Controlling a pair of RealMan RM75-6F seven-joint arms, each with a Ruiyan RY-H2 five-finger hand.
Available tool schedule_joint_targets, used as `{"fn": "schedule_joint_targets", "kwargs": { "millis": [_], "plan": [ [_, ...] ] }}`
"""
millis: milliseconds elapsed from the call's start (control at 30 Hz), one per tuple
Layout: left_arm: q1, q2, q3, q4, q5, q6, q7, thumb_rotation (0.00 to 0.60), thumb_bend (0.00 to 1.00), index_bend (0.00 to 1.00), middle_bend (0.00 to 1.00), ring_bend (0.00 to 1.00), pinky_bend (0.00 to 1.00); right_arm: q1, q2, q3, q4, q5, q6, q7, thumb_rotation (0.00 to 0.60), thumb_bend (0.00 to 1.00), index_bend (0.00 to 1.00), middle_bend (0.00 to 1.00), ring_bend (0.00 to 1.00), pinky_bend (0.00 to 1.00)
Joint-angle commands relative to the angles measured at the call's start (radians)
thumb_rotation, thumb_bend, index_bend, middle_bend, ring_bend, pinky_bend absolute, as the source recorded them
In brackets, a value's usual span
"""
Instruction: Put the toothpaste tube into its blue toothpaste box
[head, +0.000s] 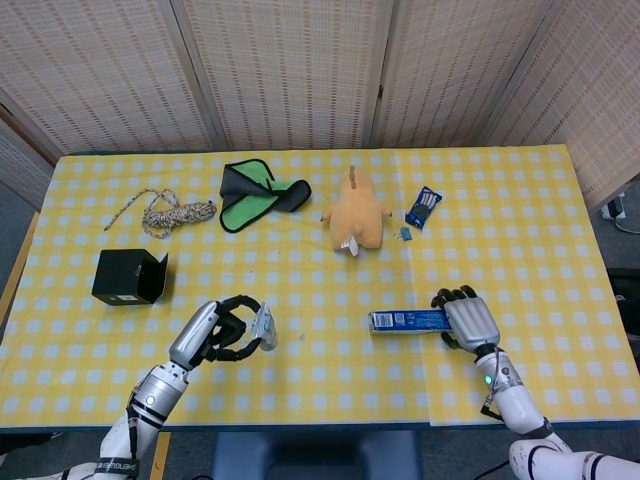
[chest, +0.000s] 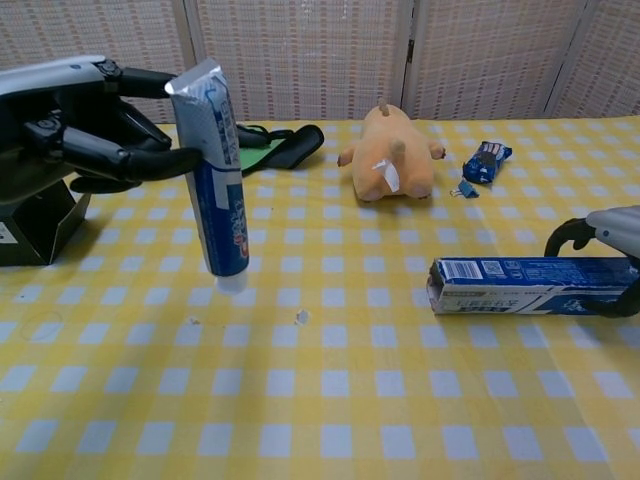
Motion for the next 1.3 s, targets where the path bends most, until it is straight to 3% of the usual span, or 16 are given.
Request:
{"fn": "schedule_joint_targets", "kwargs": {
  "millis": [33, 233, 400, 500, 633, 933, 1067, 1300],
  "plan": [
    [0.002, 0.005, 0.001, 0.0, 0.001, 0.0, -0.003, 0.6, 0.42, 1.0, 1.0, 1.0, 1.0, 0.012, -0.027, 0.003, 0.009, 0.004, 0.004, -0.003, 0.6, 0.35, 0.35, 0.25, 0.24, 0.16],
    [0.006, 0.016, 0.002, -0.002, 0.005, 0.002, -0.01, 0.6, 0.43, 1.0, 1.0, 1.0, 1.0, 0.025, -0.058, 0.006, 0.014, 0.004, 0.013, -0.002, 0.6, 0.35, 0.39, 0.28, 0.27, 0.2],
    [0.011, 0.024, 0.001, -0.005, 0.007, 0.009, -0.017, 0.6, 0.43, 1.0, 1.0, 1.0, 1.0, 0.021, -0.076, 0.002, 0.03, -0.011, 0.041, 0.012, 0.6, 0.35, 0.48, 0.36, 0.35, 0.3],
    [0.013, 0.026, 0.001, -0.005, 0.007, 0.011, -0.02, 0.6, 0.43, 1.0, 1.0, 1.0, 1.0, 0.013, -0.085, -0.002, 0.046, -0.03, 0.058, 0.043, 0.6, 0.35, 0.54, 0.41, 0.39, 0.39],
    [0.016, 0.032, 0.0, -0.011, 0.006, 0.015, -0.023, 0.6, 0.44, 1.0, 1.0, 1.0, 1.0, -0.002, -0.093, -0.004, 0.069, -0.076, 0.088, 0.12, 0.6, 0.35, 0.54, 0.42, 0.4, 0.41],
    [0.005, 0.062, -0.047, -0.051, -0.058, 0.01, -0.036, 0.6, 0.44, 1.0, 1.0, 1.0, 1.0, -0.041, -0.113, -0.007, 0.146, -0.235, 0.151, 0.552, 0.6, 0.35, 0.54, 0.42, 0.42, 0.41],
    [-0.011, 0.078, -0.093, -0.088, -0.094, 0.019, -0.02, 0.6, 0.44, 1.0, 1.0, 1.0, 1.0, -0.043, -0.139, -0.016, 0.204, -0.308, 0.19, 0.68, 0.6, 0.35, 0.54, 0.42, 0.42, 0.41],
    [-0.041, 0.116, -0.168, -0.2, -0.156, 0.046, 0.036, 0.6, 0.44, 1.0, 1.0, 1.0, 1.0, -0.037, -0.148, -0.017, 0.196, -0.357, 0.204, 0.875, 0.6, 0.35, 0.54, 0.42, 0.42, 0.42]
  ]
}}
